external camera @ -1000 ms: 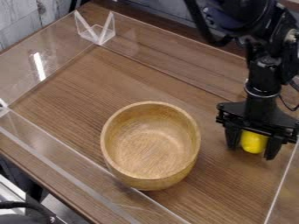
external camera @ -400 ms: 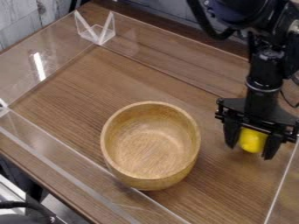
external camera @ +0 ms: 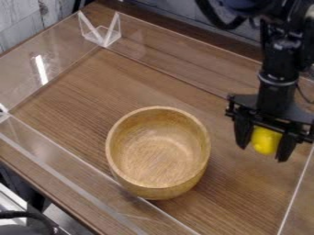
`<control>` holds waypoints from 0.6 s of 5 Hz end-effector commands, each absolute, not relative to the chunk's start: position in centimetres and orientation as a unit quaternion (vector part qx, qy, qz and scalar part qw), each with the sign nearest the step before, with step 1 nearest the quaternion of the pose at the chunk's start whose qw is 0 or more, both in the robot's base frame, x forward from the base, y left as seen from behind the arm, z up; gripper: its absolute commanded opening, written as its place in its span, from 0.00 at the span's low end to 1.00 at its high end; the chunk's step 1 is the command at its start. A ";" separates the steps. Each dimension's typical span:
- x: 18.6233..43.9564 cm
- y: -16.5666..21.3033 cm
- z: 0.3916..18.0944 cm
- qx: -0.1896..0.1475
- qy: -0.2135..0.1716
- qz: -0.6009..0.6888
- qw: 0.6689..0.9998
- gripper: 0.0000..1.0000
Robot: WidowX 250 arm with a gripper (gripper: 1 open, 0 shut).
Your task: Put the lemon in the brown bowl
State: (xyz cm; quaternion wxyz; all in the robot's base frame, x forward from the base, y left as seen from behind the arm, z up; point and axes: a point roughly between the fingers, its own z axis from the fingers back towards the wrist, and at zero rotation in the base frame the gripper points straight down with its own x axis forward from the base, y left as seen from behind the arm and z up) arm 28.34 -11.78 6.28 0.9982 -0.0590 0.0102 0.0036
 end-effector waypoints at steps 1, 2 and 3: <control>27.9 -11.3 9.8 -0.068 -0.025 -0.014 0.997 0.00; 26.5 -10.2 10.7 -0.066 -0.024 -0.019 0.997 0.00; 25.7 -9.2 11.0 -0.065 -0.021 -0.019 0.997 0.00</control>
